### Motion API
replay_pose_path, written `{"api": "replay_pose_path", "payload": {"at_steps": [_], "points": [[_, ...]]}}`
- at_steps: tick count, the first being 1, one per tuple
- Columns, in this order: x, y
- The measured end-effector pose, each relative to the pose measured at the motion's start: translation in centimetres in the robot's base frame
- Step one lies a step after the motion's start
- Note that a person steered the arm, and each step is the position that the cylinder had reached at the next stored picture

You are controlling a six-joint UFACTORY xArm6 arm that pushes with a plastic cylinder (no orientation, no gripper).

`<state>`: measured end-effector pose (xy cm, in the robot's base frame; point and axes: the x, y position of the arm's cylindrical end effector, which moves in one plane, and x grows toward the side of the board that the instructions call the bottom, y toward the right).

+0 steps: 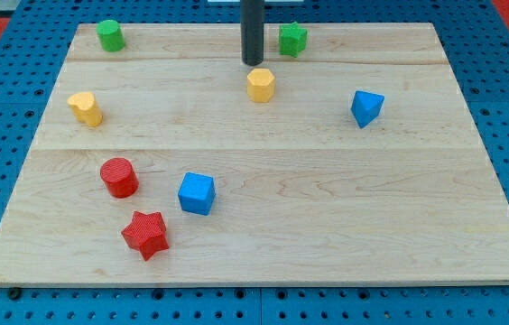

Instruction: Place the green star on top side of yellow hexagon

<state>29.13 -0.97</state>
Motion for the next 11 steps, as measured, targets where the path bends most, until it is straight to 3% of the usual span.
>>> {"api": "replay_pose_path", "payload": {"at_steps": [2, 3, 6, 7, 9, 11], "points": [[-4.0, 16.3], [-5.0, 19.4], [-6.7, 6.1], [-6.7, 6.1], [-3.2, 12.5], [-1.9, 5.2]]}}
